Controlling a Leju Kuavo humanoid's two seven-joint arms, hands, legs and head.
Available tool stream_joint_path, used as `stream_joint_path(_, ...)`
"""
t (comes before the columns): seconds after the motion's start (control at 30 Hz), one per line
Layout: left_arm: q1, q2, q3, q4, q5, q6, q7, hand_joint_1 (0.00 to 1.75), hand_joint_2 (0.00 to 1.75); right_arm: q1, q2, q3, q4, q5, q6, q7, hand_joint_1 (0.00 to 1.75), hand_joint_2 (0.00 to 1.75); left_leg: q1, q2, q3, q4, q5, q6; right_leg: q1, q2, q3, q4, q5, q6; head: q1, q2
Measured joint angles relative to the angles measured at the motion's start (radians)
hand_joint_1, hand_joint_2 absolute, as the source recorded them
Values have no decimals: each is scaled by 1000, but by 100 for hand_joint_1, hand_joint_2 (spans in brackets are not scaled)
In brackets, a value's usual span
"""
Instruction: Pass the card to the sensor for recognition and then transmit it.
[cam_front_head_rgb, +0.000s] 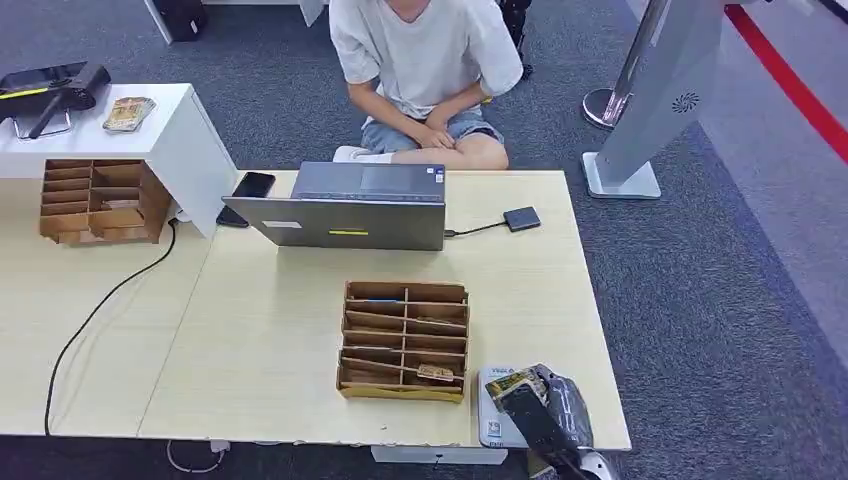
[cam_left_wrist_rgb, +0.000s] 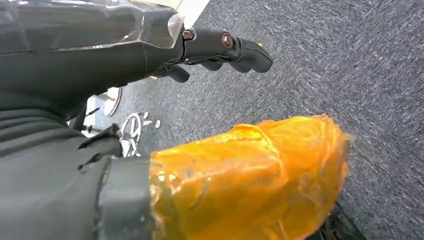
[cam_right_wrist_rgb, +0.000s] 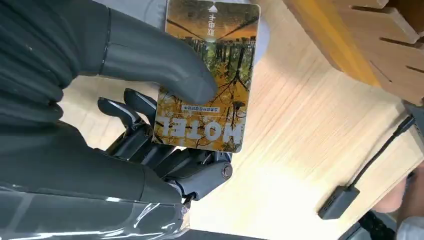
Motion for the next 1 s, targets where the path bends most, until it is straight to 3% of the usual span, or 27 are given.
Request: stream_joint_path(1.0,0,0,0,0,-3,2,4,0,0,-47,3,29,81,74,-21,53,175,175,0,0,0,0,0,0,0,0,1,0,0,0,0,0)
